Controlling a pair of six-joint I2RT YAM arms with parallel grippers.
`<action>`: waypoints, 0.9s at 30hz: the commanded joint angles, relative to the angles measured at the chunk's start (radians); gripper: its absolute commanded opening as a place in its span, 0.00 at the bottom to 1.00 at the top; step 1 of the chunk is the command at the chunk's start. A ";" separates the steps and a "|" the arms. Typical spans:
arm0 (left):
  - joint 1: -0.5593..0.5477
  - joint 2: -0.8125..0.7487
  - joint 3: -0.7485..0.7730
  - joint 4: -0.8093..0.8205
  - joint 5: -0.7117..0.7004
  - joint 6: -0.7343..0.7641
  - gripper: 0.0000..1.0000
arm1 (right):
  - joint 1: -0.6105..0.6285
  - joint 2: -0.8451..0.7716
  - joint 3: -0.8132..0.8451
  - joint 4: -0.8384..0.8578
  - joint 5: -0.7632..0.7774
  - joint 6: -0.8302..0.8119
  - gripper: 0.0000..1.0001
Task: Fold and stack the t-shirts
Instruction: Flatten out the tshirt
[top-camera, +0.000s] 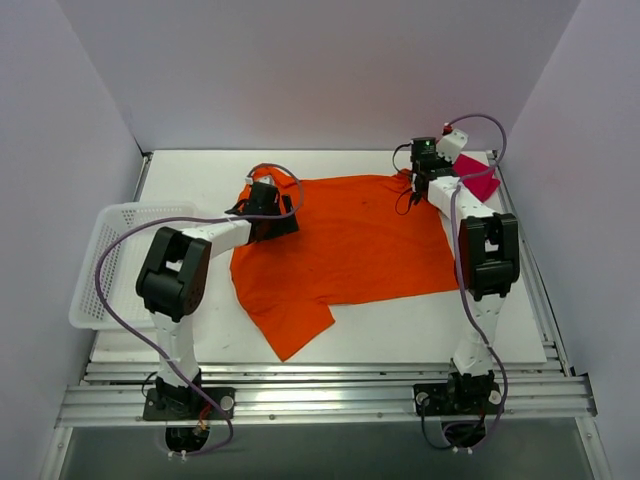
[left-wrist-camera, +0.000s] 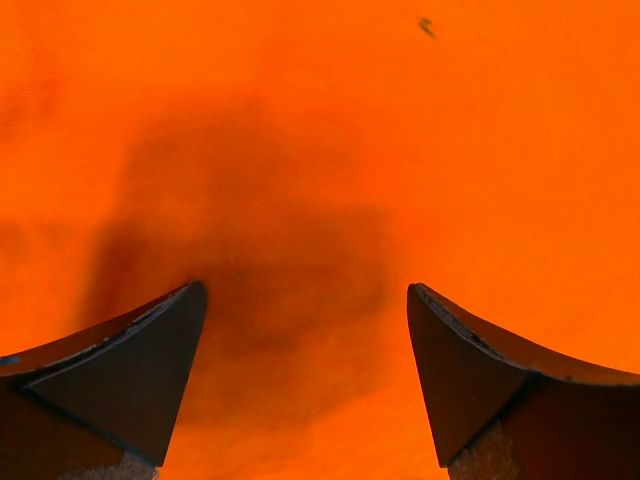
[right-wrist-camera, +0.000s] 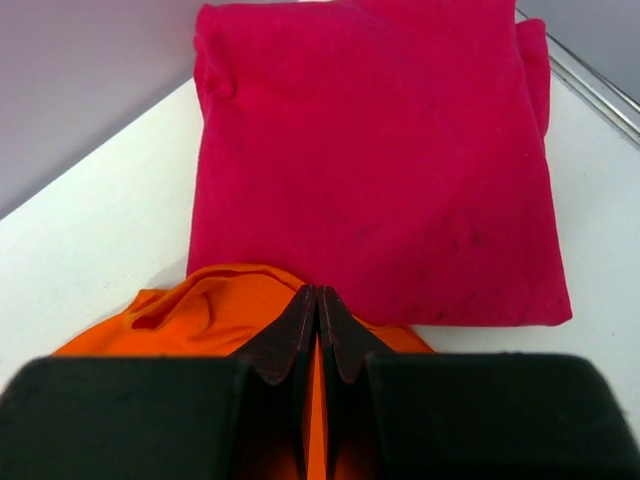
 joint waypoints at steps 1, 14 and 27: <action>0.039 -0.024 0.004 -0.134 -0.130 -0.006 0.93 | -0.008 0.015 0.057 -0.021 0.022 0.022 0.00; 0.188 -0.035 -0.030 -0.194 -0.114 0.033 0.93 | -0.077 0.048 0.062 -0.006 -0.030 0.031 0.00; 0.096 -0.210 0.076 -0.143 -0.042 0.088 0.94 | 0.059 0.009 0.039 0.091 -0.166 -0.010 0.00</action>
